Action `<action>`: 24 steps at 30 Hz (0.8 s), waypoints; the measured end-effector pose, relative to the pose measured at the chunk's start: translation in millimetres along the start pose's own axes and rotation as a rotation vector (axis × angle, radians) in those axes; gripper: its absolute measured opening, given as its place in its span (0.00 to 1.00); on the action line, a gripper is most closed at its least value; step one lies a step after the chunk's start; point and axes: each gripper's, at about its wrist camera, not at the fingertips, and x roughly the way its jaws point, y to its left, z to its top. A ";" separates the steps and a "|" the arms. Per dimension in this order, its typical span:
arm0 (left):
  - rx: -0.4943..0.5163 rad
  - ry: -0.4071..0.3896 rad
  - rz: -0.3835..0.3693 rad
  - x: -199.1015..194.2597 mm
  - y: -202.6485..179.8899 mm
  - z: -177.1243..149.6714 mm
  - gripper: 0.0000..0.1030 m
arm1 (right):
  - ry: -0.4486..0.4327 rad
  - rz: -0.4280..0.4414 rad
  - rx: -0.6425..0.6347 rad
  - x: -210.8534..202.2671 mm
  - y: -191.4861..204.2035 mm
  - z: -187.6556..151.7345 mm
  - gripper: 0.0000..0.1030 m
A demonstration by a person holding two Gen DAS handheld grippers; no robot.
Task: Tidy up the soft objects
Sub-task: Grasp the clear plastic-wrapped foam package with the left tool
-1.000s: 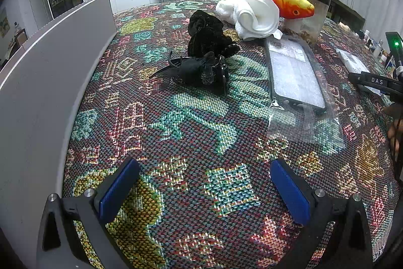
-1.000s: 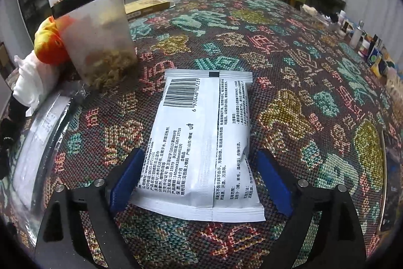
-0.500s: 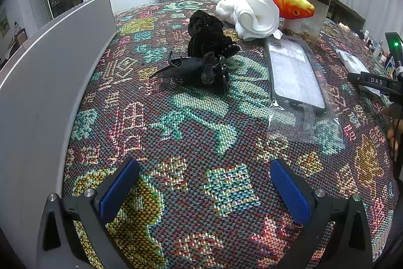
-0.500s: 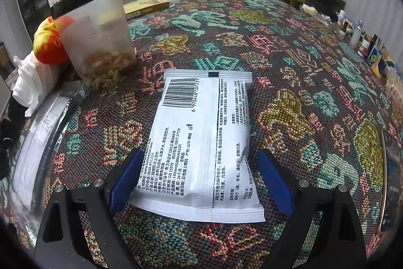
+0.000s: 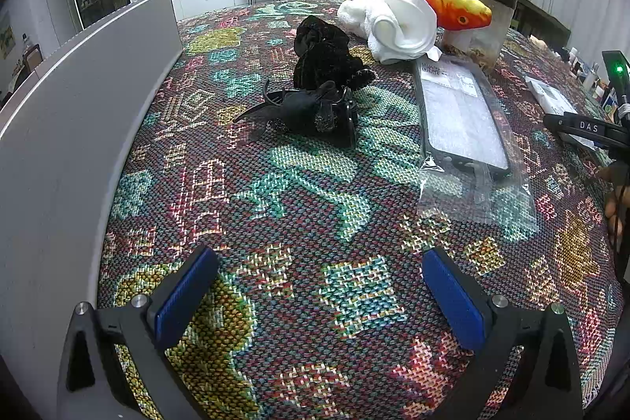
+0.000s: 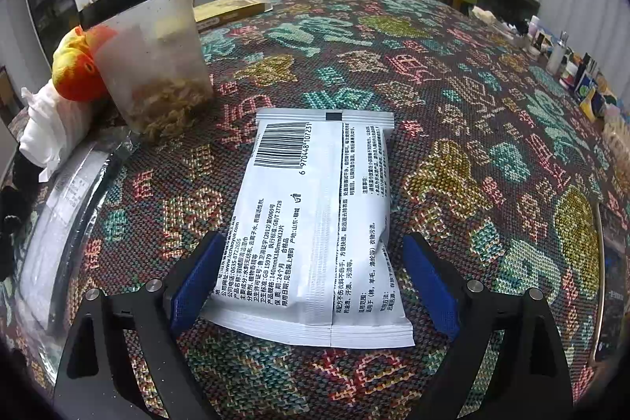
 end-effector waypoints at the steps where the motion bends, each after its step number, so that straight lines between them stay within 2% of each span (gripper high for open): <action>1: 0.000 0.000 0.000 0.0 0.0 0.0 1.00 | 0.000 0.000 0.000 0.0 0.0 0.0 0.90; 13: -0.004 -0.004 -0.009 -1.7 0.4 -0.3 1.00 | 0.000 0.000 0.001 0.1 0.0 0.2 0.90; 15: -0.038 -0.012 -0.078 -8.2 3.7 1.4 0.99 | 0.000 0.000 0.001 0.2 0.0 0.2 0.90; 18: -0.099 -0.074 -0.264 -30.6 -2.3 12.6 0.99 | 0.000 0.000 0.001 0.1 0.1 0.2 0.90; 21: -0.017 -0.076 -0.307 -37.8 -33.9 39.0 1.00 | 0.000 0.000 0.001 0.1 -0.1 0.2 0.90; 24: 0.117 0.001 -0.253 -16.1 -79.2 68.6 1.00 | 0.000 0.001 0.002 0.1 -0.1 0.4 0.90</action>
